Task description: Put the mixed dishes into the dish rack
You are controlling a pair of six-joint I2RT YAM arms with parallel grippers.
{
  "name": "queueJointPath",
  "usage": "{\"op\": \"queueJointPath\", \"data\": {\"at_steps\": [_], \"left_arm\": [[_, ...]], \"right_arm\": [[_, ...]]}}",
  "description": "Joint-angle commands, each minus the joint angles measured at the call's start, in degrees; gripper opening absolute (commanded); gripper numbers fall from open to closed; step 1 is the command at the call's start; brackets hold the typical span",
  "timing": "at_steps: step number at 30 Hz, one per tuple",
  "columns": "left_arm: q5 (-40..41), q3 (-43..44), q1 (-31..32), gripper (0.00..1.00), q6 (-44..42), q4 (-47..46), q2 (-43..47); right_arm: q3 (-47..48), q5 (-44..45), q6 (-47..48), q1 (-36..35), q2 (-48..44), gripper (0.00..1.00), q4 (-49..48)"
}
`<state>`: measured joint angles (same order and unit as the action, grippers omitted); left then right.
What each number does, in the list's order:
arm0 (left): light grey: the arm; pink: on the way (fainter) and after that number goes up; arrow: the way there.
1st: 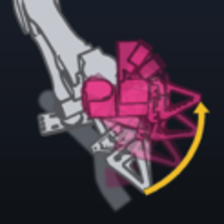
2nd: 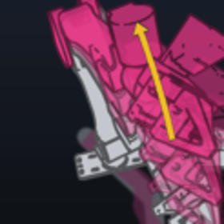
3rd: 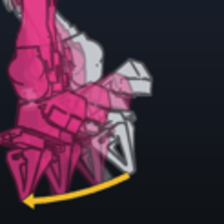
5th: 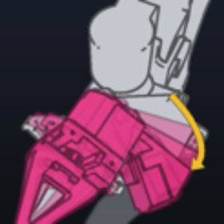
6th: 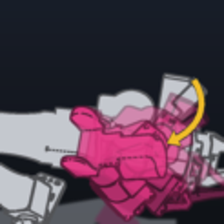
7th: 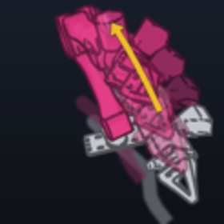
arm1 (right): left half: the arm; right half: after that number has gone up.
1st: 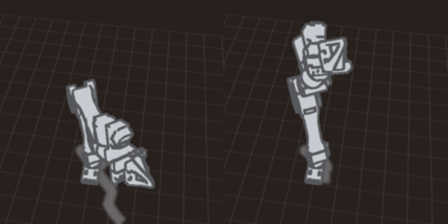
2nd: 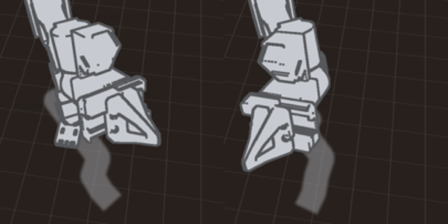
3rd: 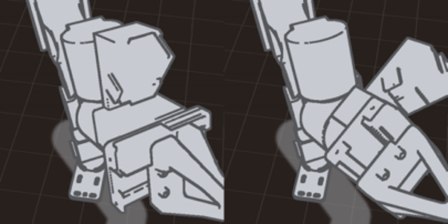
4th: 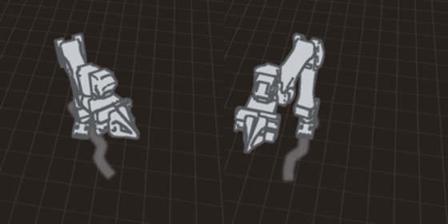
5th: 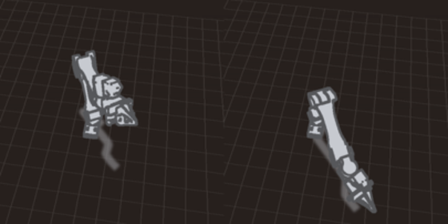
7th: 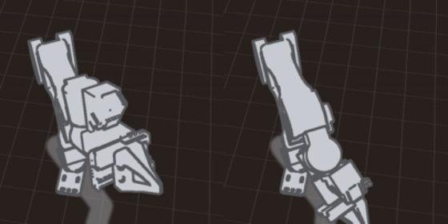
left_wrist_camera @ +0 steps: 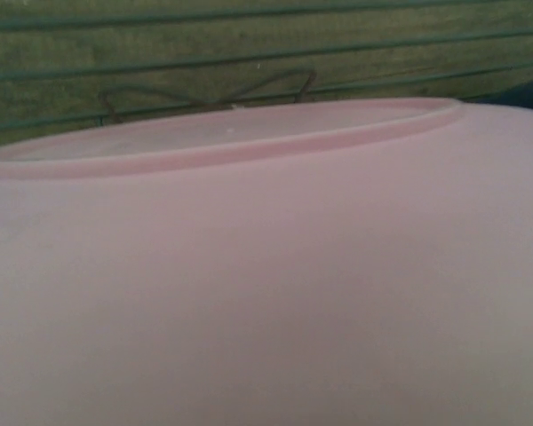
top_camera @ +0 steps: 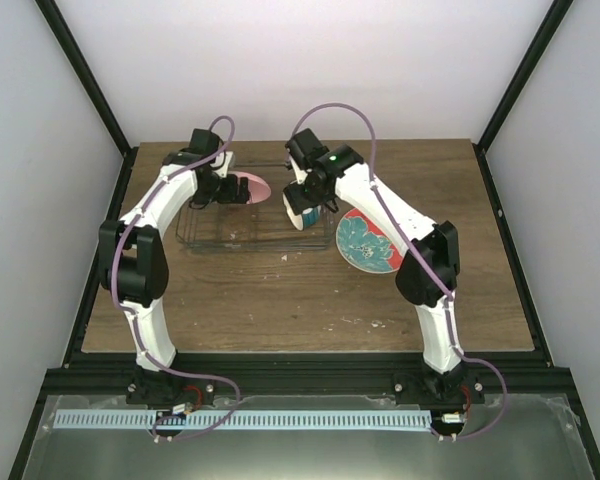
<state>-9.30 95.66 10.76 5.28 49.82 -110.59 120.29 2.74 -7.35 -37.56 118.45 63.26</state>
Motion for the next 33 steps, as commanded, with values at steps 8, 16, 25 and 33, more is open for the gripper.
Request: {"op": "queueJointPath", "data": {"at_steps": [8,16,25,33], "left_arm": [[-1.52,3.45,-0.84,1.00,-1.67,-1.72,-2.35],[-1.86,2.86,-1.11,1.00,-1.35,-2.74,-2.44],[-1.60,3.30,-1.87,1.00,-0.46,-3.17,-3.05],[-1.32,3.65,-2.33,1.00,-0.69,-3.15,-3.32]], "right_arm": [[6.04,13.43,0.85,-4.55,4.57,0.13,0.97],[6.43,21.74,2.01,-6.18,7.99,0.13,3.56],[1.31,33.43,4.40,-8.31,9.02,0.13,-0.13],[-2.32,37.05,5.87,-9.13,11.26,0.15,-3.02]]}}
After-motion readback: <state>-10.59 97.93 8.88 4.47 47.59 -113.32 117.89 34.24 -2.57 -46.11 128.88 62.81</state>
